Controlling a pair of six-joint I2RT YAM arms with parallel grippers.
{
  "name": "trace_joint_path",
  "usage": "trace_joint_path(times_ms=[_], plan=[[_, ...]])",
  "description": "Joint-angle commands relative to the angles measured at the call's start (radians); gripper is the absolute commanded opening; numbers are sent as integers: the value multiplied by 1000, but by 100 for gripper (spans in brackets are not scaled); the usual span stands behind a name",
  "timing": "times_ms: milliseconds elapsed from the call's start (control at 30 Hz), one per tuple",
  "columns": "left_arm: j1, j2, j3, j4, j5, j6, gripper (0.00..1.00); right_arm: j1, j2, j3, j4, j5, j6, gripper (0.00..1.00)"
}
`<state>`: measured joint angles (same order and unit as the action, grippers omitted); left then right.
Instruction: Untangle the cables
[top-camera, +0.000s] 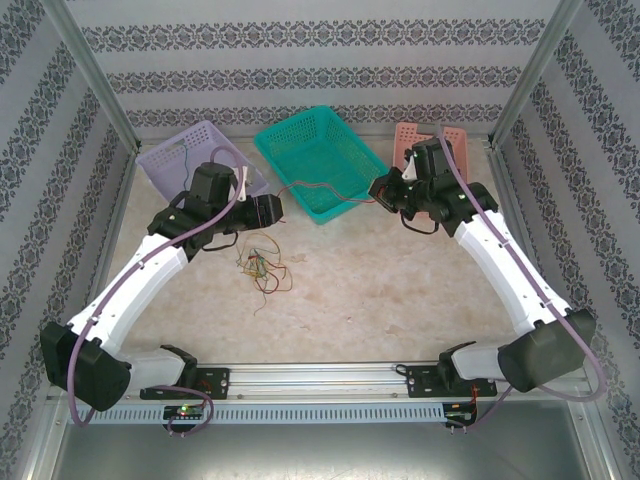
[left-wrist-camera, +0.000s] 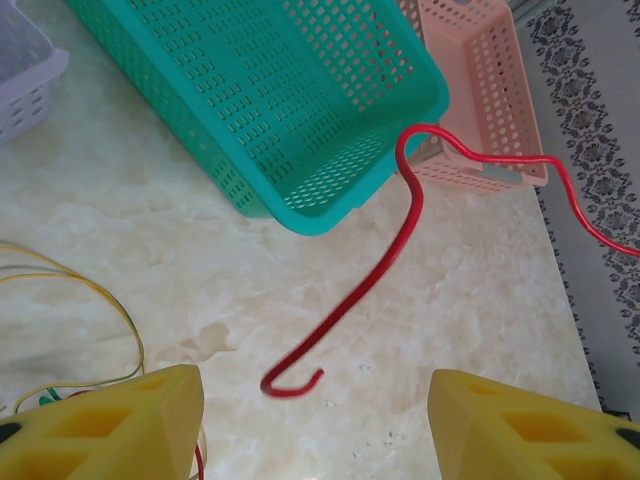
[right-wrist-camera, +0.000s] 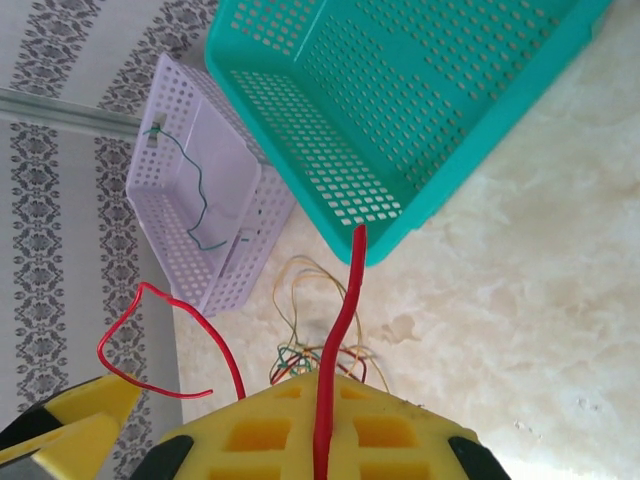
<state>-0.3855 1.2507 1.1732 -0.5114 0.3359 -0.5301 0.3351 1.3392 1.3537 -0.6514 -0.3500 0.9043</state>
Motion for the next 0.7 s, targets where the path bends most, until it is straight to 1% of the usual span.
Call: trace_joint_path(times_ms=[0,167,300,467,667], plan=[[-11,5,-24,55,-15,30,61,-14,15,41,-53,-49,79,0],[-13,-9,-52,73,-21,28,61,-20,18,17,-45,-85,206,0],[-13,-20,-79,94,-32,17,60,-29,22,-2,2,-125,266,0],[-14,-7,-77,122,-55,12,56,-28,34,4,5,-145,279,0],[-14,-5,-61,154,-88,6,57,-28,30,1,4,-151,283,0]])
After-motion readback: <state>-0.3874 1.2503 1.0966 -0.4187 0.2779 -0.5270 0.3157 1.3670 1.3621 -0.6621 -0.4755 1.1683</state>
